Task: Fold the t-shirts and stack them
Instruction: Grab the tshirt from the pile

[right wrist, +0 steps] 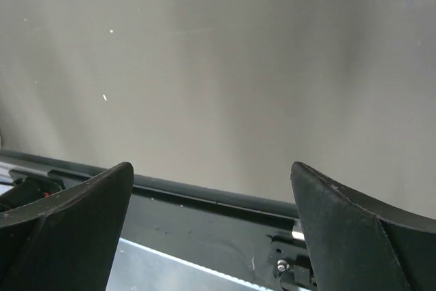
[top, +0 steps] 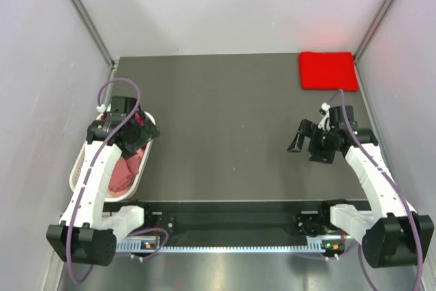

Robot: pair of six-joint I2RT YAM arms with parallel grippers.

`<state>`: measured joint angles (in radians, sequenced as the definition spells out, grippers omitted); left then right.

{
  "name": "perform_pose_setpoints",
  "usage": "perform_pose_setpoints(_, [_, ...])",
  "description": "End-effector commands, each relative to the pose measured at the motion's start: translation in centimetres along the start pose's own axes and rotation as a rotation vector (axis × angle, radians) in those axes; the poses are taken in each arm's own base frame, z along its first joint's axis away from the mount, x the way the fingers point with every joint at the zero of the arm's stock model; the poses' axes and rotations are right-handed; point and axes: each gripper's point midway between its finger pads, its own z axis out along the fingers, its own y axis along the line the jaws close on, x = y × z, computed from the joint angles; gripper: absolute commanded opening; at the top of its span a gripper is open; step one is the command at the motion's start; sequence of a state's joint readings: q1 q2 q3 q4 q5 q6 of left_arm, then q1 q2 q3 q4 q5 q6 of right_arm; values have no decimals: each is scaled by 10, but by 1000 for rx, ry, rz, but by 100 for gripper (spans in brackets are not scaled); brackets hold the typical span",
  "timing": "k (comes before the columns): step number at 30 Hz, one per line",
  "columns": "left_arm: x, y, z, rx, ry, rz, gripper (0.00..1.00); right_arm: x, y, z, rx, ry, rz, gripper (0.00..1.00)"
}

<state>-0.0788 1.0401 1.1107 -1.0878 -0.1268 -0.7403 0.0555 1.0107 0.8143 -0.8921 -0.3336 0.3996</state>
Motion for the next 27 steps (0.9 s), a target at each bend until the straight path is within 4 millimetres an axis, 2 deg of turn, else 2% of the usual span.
perform_pose_setpoints(1, [-8,36,1,-229,-17,-25,93,-15,16,-4,-3,-15,-96,100])
perform_pose_setpoints(3, [-14,49,2,-301,-18,-58,93,-9,25,-1,-26,28,-114,100])
perform_pose_setpoints(6, [-29,64,4,-317,-34,-153,92,3,45,6,-52,104,-182,100])
perform_pose_setpoints(7, [-31,64,6,-286,-27,-192,92,8,58,8,-67,135,-228,100])
perform_pose_setpoints(8, [-37,75,9,-299,-30,-254,91,12,64,8,-73,153,-249,100])
perform_pose_setpoints(11, [-45,88,23,-314,-18,-341,91,17,84,7,-86,174,-335,99])
perform_pose_setpoints(17, [-82,106,44,-395,-89,-374,87,10,81,0,-18,189,-416,100])
perform_pose_setpoints(23, [-92,126,68,-482,-77,-379,85,11,82,-1,-27,187,-427,100])
perform_pose_setpoints(24, [-93,128,72,-478,-73,-366,79,11,82,0,-27,190,-425,100])
perform_pose_setpoints(27, [-102,130,87,-461,-105,-352,71,10,82,1,-26,188,-422,100])
